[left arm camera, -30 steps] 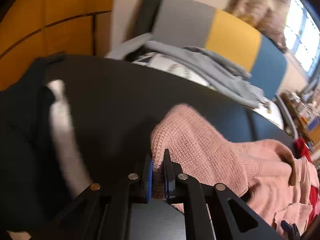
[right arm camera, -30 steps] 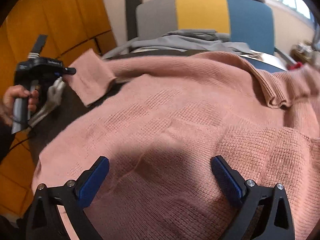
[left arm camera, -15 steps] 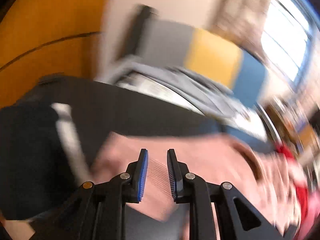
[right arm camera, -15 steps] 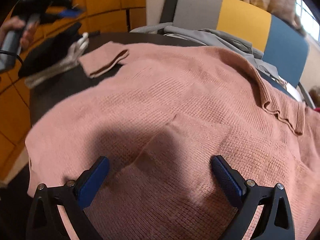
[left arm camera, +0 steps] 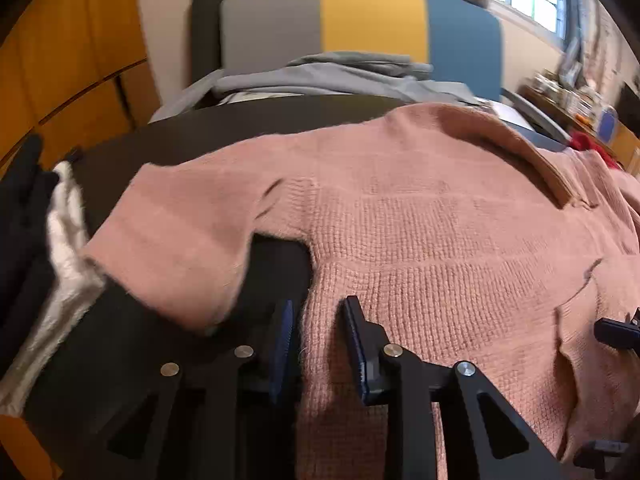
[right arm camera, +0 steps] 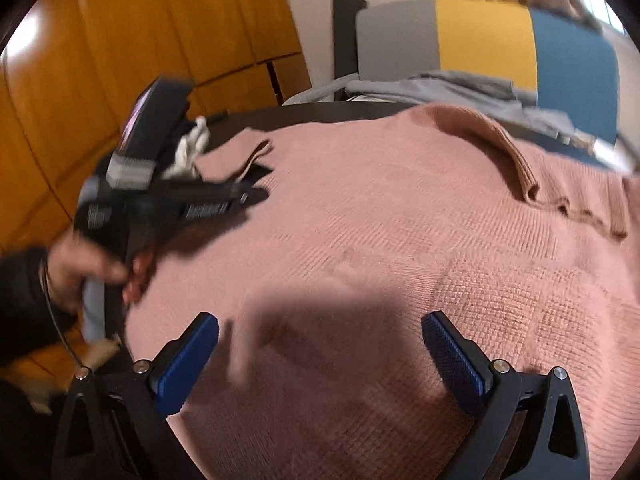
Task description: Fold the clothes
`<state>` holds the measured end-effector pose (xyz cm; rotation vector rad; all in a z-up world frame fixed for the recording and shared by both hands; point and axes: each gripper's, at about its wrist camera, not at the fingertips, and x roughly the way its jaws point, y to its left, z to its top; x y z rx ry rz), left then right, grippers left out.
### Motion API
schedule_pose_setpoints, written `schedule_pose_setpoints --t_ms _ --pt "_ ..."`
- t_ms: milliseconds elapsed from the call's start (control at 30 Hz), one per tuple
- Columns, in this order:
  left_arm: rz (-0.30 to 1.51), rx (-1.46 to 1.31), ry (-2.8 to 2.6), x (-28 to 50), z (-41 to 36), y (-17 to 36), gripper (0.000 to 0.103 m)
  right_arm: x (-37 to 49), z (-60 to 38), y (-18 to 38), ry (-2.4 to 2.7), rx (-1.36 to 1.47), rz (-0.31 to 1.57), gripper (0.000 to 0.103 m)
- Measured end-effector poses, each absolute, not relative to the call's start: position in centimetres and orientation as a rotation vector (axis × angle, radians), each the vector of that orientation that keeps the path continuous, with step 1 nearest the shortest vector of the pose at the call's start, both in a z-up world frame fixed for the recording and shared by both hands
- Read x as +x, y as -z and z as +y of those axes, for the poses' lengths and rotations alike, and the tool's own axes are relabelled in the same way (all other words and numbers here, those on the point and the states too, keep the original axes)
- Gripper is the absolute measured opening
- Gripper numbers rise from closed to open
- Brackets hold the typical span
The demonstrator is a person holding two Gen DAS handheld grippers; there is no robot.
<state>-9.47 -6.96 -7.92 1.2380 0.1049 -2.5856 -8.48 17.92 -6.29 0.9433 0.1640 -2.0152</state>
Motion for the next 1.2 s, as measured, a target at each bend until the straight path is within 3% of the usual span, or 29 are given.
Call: schedule_pose_setpoints --t_ms 167,233,333,433,567,700,833,967,1200 --pt "0.153 1.246 2.475 -10.1 -9.8 8.0 0.031 -10.1 18.5 5.4 1.976 0.979 0.040 0.103" --pt "0.229 1.280 2.472 -10.3 -10.5 7.5 0.026 -10.7 18.7 5.1 1.960 0.993 -0.009 0.103" --pt "0.507 1.299 2.585 -11.3 -11.2 5.7 0.021 -11.6 19.1 4.6 1.933 1.012 -0.083 0.103" --pt "0.757 1.261 2.771 -12.7 -10.5 3.6 0.026 -12.6 19.4 4.1 1.905 1.031 -0.156 0.103" --pt "0.703 1.312 2.919 -16.8 -6.3 2.7 0.026 -15.8 21.9 2.5 2.015 1.028 -0.242 0.103" --pt "0.870 1.433 2.940 -20.6 -4.2 3.4 0.027 -20.6 24.8 1.4 2.120 1.048 -0.344 0.103" --pt "0.908 1.492 2.933 -23.8 -3.0 3.5 0.028 -27.2 26.8 1.5 2.117 1.076 -0.596 0.103" --pt "0.881 1.555 2.927 -26.6 -2.0 4.2 0.029 -32.5 27.2 2.9 2.092 1.125 -0.648 0.103" --pt "0.985 1.683 2.929 -29.2 -1.3 6.1 0.030 -39.2 26.5 6.9 1.820 1.245 -0.774 0.103"
